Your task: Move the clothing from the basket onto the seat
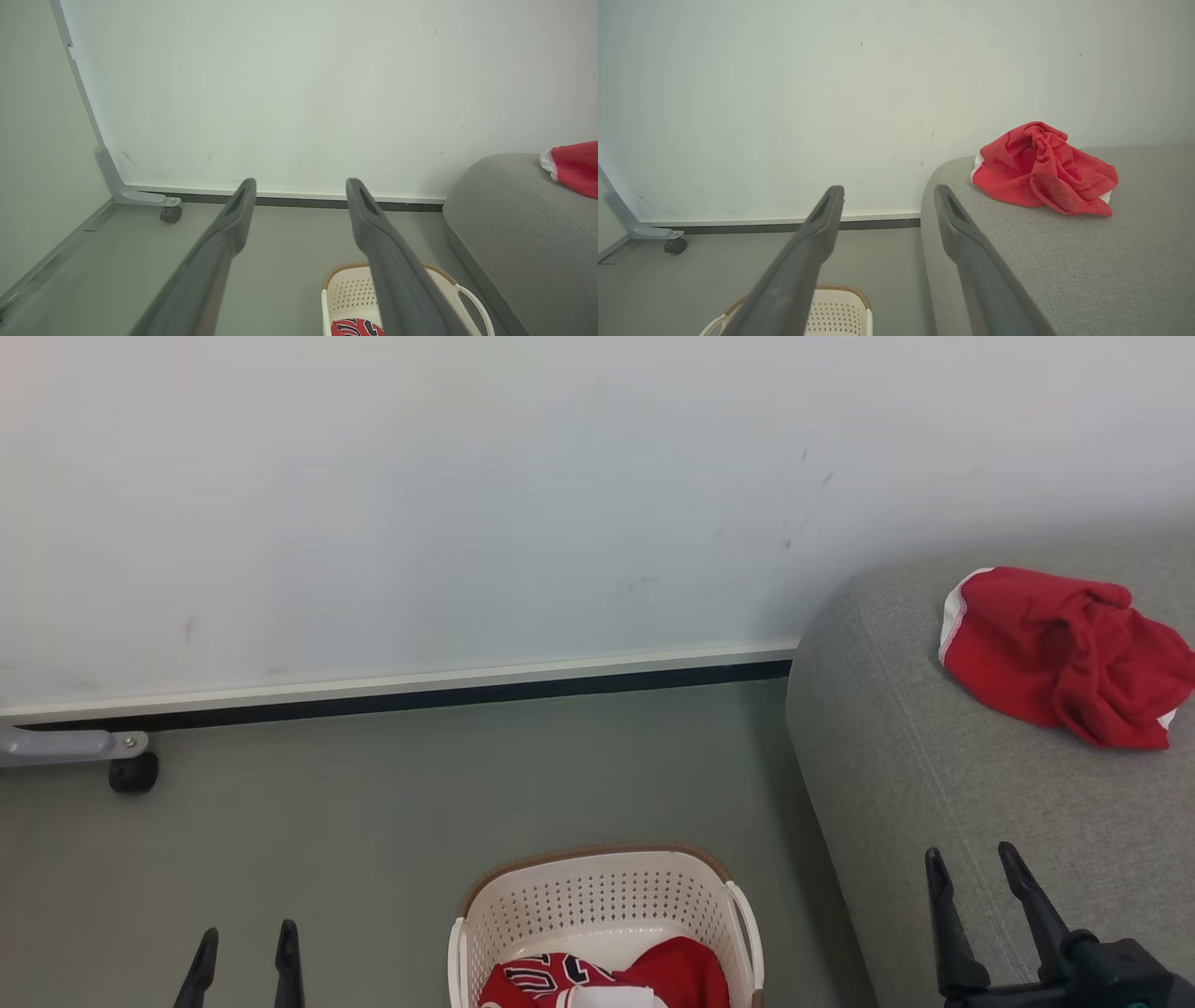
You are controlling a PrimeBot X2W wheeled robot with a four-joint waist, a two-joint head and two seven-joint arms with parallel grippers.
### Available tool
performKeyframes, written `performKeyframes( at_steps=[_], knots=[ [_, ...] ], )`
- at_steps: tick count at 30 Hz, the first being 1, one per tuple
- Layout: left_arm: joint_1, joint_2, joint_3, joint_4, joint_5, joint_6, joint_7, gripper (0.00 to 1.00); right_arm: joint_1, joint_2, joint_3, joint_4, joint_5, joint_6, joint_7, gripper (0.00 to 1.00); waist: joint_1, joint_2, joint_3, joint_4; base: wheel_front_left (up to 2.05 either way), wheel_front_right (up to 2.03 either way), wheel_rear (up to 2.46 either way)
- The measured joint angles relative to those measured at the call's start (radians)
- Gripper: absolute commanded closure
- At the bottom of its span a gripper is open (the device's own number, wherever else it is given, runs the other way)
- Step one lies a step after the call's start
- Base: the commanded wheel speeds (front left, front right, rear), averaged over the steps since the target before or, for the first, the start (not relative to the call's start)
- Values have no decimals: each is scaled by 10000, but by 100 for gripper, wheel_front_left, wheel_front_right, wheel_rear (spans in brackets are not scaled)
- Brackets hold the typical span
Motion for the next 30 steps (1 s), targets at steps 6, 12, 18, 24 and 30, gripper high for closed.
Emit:
performKeyframes(
  at_steps=[6,12,18,24,30],
  knots=[
    [-275,86,-255,15,107,-111,6,0,-1,69,-328,-259,-33,0,-2,0,0,0,361,-29,0,0,0],
    [-1425,29,-832,295,270,-378,274,0,-209,63,-617,-525,-125,0,0,0,1,1,977,-65,0,0,0],
    [-2480,-192,-1463,966,594,-604,652,0,-901,29,-740,-729,-169,0,13,0,1,1,1697,-143,0,0,0],
    [-3224,-604,-2115,1848,788,-786,1083,0,-1416,-100,-880,-974,-176,0,25,0,2,1,2446,-309,0,0,0],
    [-3548,-1072,-2711,2786,961,-884,1446,0,-1905,-117,-1110,-1227,-205,0,29,0,2,1,3205,-546,0,0,0]
  ],
)
